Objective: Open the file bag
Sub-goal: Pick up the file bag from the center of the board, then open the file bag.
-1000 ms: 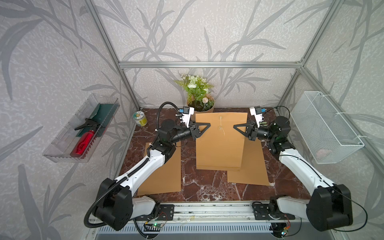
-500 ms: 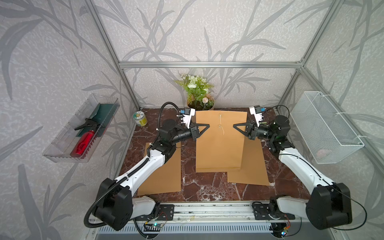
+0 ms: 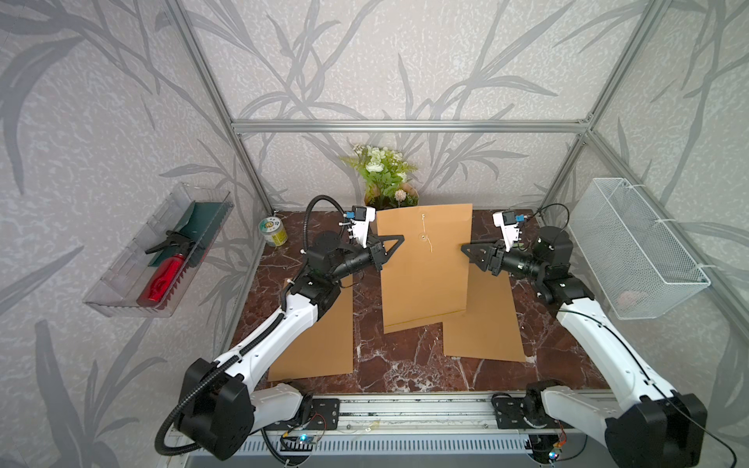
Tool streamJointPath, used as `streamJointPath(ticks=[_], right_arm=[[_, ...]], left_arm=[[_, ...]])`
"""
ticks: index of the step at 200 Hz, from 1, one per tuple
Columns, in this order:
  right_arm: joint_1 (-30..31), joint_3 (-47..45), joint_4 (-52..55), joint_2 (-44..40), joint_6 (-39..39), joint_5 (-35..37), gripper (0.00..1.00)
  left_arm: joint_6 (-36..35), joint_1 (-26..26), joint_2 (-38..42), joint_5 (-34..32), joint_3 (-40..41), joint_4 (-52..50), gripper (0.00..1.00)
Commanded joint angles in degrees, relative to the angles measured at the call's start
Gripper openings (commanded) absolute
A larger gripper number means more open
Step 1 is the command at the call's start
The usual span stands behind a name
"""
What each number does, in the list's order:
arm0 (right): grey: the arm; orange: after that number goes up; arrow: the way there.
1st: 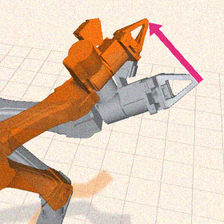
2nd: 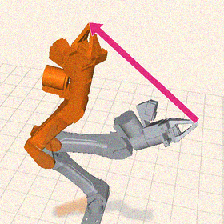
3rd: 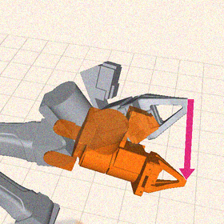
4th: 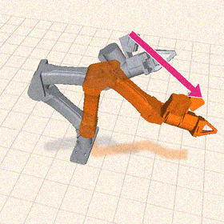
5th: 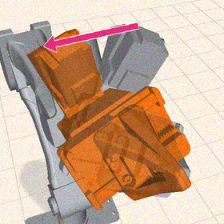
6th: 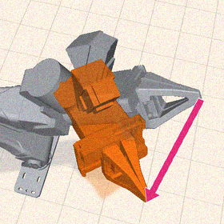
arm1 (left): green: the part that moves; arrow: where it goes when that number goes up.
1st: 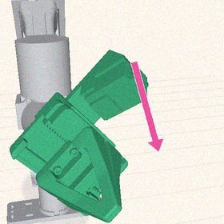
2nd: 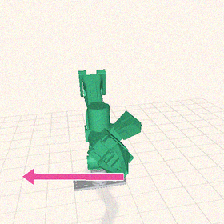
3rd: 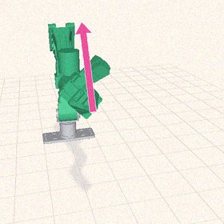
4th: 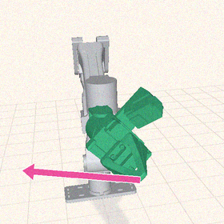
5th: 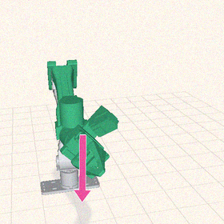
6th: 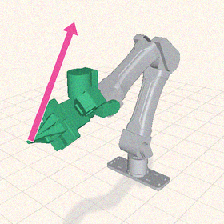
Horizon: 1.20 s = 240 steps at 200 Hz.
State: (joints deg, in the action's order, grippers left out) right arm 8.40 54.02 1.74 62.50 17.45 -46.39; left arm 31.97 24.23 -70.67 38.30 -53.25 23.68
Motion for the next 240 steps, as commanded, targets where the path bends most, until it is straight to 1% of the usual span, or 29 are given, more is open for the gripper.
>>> streamJointPath(ticks=[1,18,34,42,78,96,128,154,240], right_arm=[[1.13,3.45,11.28,-3.09,-5.24,9.37,0.46],[4.26,5.97,15.32,-3.23,-6.59,13.10,0.47],[9.53,9.35,20.01,-1.86,-8.84,18.91,0.47],[11.76,10.27,20.43,-1.15,-8.76,20.92,0.47],[16.08,11.16,16.68,2.01,-3.71,20.97,0.46],[18.12,11.85,16.61,3.42,-3.31,22.97,0.42],[19.27,12.95,16.32,5.67,-2.65,24.40,0.40],[19.37,13.94,15.97,6.81,-2.33,24.07,0.40],[19.44,16.03,17.61,10.00,-3.01,24.15,0.39]], left_arm=[[-2.56,-0.06,-0.98,-0.97,-3.18,-1.18,0.00],[-2.66,0.03,-1.91,-1.04,-4.02,-1.01,0.00],[-3.07,0.37,-2.40,-1.08,-4.74,-0.92,0.00],[-3.22,0.59,-2.53,-0.90,-5.04,-0.92,0.00],[-4.43,1.84,-2.20,-0.49,-6.16,-2.74,0.00],[-5.06,2.56,-1.67,-0.75,-6.08,-3.77,0.00],[-5.68,3.69,-1.26,-0.63,-6.07,-4.65,0.00],[-6.22,4.29,-1.24,-0.78,-5.91,-5.22,0.00],[-4.96,4.93,-1.14,-0.84,-5.11,-2.72,0.00]])
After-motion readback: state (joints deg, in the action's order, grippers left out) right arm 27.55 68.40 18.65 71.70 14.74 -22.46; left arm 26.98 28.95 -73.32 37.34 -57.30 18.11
